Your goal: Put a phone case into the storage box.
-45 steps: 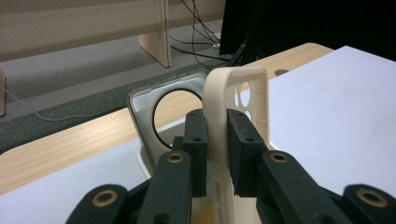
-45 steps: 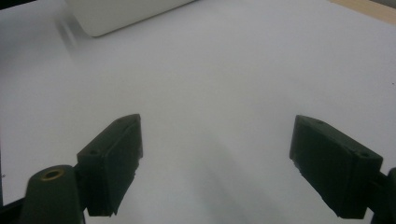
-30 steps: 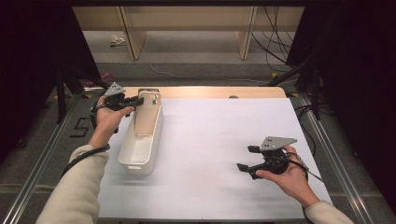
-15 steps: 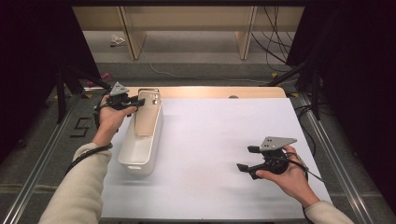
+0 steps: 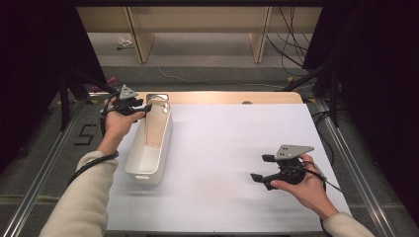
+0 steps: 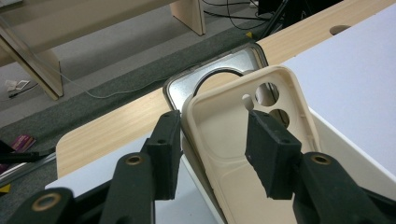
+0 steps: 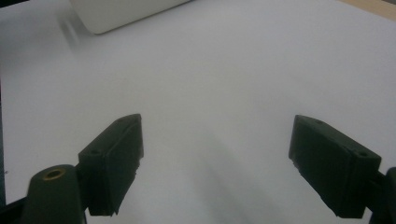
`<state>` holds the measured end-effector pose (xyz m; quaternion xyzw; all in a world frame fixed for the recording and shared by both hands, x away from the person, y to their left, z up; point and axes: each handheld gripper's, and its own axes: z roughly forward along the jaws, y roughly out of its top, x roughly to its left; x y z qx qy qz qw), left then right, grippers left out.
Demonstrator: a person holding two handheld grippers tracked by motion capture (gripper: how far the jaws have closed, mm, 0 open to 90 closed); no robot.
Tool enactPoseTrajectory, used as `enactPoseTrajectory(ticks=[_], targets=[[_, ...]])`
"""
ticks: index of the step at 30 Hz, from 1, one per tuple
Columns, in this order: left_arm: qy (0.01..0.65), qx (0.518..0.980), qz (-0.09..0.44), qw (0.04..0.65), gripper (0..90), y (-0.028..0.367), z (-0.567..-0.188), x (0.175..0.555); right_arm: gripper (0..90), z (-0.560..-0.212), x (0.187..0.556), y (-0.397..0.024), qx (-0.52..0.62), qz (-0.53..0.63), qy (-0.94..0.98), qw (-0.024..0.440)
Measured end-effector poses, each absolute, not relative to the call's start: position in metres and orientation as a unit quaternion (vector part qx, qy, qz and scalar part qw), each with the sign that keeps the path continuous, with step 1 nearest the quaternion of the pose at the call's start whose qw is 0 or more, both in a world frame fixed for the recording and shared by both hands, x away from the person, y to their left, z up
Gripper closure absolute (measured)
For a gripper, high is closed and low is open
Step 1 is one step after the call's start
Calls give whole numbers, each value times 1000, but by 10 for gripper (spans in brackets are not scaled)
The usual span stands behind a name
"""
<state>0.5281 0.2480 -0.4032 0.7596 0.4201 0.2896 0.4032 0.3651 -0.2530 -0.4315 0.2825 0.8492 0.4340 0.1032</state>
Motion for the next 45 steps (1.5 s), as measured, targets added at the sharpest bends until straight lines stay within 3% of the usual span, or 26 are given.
enactPoseTrajectory(ticks=[5, 16, 31, 45], targets=[[435, 747, 283, 416, 468, 249, -398, 522, 183, -431, 365, -253, 284, 434, 849, 104], [440, 747, 265, 422, 164, 245, -383, 494, 179, -431, 367, -255, 287, 433, 848, 107], [414, 752, 257, 443, 33, 235, -376, 456, 176, -431, 368, -258, 291, 434, 846, 109], [404, 753, 246, 458, 20, 231, -384, 430, 175, -430, 369, -259, 292, 435, 845, 111]])
